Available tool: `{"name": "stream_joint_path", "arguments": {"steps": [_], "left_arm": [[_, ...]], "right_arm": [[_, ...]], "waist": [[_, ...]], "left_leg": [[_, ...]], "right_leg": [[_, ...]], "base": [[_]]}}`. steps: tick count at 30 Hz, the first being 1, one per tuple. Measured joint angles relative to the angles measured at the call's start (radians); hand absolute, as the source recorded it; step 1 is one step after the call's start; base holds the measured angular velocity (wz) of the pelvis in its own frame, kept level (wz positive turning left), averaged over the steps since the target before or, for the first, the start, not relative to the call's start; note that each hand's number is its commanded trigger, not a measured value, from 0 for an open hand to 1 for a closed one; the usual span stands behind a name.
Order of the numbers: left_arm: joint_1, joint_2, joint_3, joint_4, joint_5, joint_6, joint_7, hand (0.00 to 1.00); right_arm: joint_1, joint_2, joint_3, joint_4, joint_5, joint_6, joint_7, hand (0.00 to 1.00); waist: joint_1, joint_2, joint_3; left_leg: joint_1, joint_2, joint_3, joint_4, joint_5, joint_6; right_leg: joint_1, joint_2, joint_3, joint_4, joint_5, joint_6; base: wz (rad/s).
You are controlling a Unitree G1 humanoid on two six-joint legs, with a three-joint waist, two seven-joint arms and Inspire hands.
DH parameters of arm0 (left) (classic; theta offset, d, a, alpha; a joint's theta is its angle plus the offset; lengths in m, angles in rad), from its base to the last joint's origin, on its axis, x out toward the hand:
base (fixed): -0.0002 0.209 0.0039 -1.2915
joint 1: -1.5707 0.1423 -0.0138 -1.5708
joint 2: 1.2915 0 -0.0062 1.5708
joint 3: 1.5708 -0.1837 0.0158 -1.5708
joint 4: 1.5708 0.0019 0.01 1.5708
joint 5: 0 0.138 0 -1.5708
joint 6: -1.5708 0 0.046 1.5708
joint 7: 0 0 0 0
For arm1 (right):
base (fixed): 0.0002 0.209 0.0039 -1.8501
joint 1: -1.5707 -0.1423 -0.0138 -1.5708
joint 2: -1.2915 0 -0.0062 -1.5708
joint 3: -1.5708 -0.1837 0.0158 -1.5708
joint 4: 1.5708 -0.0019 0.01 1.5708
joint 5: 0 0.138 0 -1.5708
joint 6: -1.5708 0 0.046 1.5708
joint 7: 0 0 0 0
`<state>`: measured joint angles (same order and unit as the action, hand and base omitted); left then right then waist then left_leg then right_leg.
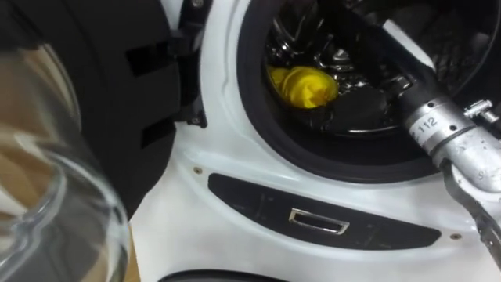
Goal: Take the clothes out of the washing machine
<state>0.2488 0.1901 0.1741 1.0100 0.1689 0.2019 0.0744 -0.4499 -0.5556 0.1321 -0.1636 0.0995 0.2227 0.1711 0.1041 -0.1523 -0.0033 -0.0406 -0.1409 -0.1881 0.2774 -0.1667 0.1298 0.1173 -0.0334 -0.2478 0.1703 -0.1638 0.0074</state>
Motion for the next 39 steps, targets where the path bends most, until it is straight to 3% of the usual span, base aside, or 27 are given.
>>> {"name": "stream_joint_path", "arguments": {"steps": [5, 9, 23, 30, 32, 33, 39], "left_arm": [[-0.001, 0.002, -0.002, -0.013, -0.004, 0.003, 0.004, 0.00], [0.003, 0.014, -0.004, -0.035, -0.004, 0.014, 0.003, 0.00], [0.014, 0.013, -0.022, -0.045, -0.001, 0.034, -0.025, 0.00], [0.016, 0.013, -0.022, -0.045, -0.001, 0.038, -0.050, 0.00], [0.011, 0.016, -0.021, -0.045, -0.001, 0.038, -0.058, 0.00], [0.010, 0.019, -0.022, -0.045, -0.001, 0.038, -0.060, 0.00], [-0.018, 0.031, -0.040, -0.043, -0.006, 0.050, -0.057, 0.00]], "right_arm": [[-0.053, 0.000, 0.000, 0.058, -0.024, 0.019, 0.041, 0.00], [-0.090, 0.000, 0.006, 0.111, -0.050, 0.032, 0.052, 0.00], [-0.154, -0.001, 0.006, 0.165, -0.110, 0.042, 0.133, 0.00], [-0.194, -0.007, 0.006, 0.178, -0.220, 0.062, 0.181, 0.00], [-0.202, -0.007, 0.006, 0.182, -0.228, 0.062, 0.195, 0.60], [-0.210, -0.007, 0.006, 0.188, -0.231, 0.062, 0.207, 1.00], [-0.228, -0.013, 0.022, 0.209, -0.268, 0.064, 0.276, 1.00]], "waist": [[-0.015, -0.003, 0.0002], [-0.014, -0.018, 0.0042], [-0.012, -0.026, -0.0003], [-0.014, -0.028, -0.0021], [-0.014, -0.028, -0.0019], [-0.013, -0.028, -0.0021], [0.008, -0.038, 0.0052]], "left_leg": [[0.001, -0.006, -0.011, 0.001, 0.003, 0.002], [-0.002, -0.008, -0.015, 0.000, 0.007, -0.003], [-0.001, -0.009, -0.015, -0.005, 0.015, -0.006], [-0.002, -0.009, -0.015, -0.009, 0.018, -0.001], [-0.003, -0.010, -0.015, -0.009, 0.018, -0.001], [-0.003, -0.010, -0.015, -0.009, 0.016, -0.004], [-0.001, -0.007, -0.014, -0.009, 0.015, -0.006]], "right_leg": [[0.002, -0.003, 0.002, 0.000, 0.002, 0.002], [-0.002, -0.004, 0.001, 0.000, 0.002, 0.002], [-0.013, -0.005, 0.003, 0.001, 0.003, 0.003], [-0.014, -0.005, 0.015, 0.000, 0.003, 0.003], [-0.015, -0.005, 0.016, 0.000, 0.003, 0.003], [-0.015, -0.005, 0.017, 0.001, 0.003, 0.003], [-0.016, -0.002, 0.025, 0.001, 0.003, 0.003]], "base": [[0.05], [0.02], [0.00], [0.00], [0.00], [0.00], [-0.01]]}}
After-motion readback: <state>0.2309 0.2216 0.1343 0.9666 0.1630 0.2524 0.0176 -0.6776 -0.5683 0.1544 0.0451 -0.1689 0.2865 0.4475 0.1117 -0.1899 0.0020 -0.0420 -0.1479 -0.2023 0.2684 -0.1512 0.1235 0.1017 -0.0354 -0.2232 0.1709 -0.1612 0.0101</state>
